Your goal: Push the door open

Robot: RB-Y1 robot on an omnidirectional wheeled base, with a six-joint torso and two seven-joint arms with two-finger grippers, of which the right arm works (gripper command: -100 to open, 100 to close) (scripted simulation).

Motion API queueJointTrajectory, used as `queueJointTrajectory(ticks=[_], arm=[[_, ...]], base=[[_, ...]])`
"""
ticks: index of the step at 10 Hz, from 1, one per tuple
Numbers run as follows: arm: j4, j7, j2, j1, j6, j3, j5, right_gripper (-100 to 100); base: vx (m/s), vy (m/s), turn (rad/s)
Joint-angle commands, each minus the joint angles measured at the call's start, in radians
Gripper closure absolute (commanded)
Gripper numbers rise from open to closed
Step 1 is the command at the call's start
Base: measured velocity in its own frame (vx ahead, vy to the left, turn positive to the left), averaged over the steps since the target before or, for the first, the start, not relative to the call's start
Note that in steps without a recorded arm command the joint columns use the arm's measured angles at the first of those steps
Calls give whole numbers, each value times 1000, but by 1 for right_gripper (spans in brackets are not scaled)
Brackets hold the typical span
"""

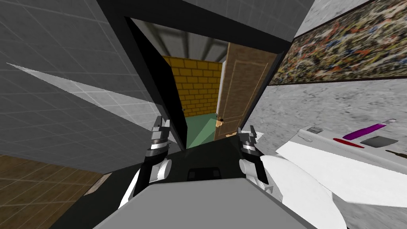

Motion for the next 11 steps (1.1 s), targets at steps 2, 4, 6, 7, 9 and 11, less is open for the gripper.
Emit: queueJointTrajectory(ticks=[2, 4, 6, 7, 9, 11], arm=[[47, -40, -9, -10, -8, -21, -26, -100], [82, -69, -16, -17, -15, -35, -46, -100], [117, -98, -22, -23, -23, -50, -65, -100], [136, -113, -25, -27, -26, -57, -75, -100], [192, -159, -33, -37, -38, -80, -105, -100], [230, -190, -39, -44, -45, -96, -126, -100]], base=[[-3, -40, 200], [-2, -38, 215], [-7, -39, 200], [-5, -42, 211], [-12, -67, 313], [-10, -51, 196]])
